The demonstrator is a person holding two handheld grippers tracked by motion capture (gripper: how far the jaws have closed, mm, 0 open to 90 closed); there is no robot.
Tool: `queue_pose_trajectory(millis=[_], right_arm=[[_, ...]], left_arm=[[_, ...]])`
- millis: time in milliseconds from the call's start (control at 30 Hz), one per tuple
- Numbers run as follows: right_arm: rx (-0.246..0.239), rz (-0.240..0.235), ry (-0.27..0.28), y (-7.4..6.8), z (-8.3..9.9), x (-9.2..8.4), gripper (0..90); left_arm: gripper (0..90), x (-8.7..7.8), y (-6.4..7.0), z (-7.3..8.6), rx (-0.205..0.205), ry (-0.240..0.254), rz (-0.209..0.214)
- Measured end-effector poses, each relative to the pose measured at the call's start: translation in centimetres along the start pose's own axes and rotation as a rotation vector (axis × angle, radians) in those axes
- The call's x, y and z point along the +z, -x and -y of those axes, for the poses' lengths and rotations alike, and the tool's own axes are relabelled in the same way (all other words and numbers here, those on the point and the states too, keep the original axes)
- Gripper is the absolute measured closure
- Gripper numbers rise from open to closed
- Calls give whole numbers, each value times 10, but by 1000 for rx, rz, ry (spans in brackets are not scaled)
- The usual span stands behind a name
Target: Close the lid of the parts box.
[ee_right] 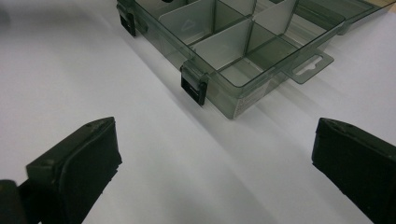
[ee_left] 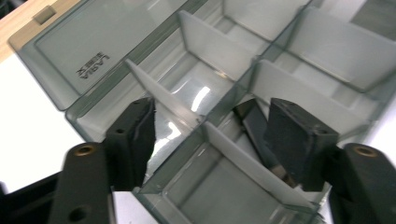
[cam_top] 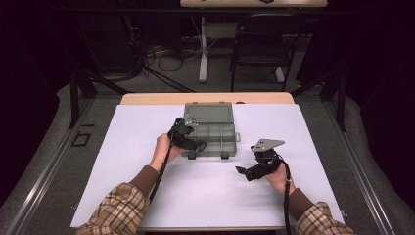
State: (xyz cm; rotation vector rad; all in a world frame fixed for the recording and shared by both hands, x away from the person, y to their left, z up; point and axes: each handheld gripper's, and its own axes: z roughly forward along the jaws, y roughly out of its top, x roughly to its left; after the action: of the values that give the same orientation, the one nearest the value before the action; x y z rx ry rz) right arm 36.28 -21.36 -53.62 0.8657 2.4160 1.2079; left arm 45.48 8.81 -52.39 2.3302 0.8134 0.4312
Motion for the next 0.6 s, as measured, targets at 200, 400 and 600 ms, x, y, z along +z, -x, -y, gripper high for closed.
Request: queue_pose_trajectory(millis=[200, 400, 600], right_arm=[[-1, 2, 2, 0, 0, 0, 0], [-4, 1, 2, -1, 0, 0, 0], [-5, 1, 6, 0, 0, 0, 0]], left_arm=[[422, 3, 0, 0, -9, -2, -1], [459, 7, -1, 1, -32, 4, -2], [507, 12, 1, 2, -32, -6, -15]])
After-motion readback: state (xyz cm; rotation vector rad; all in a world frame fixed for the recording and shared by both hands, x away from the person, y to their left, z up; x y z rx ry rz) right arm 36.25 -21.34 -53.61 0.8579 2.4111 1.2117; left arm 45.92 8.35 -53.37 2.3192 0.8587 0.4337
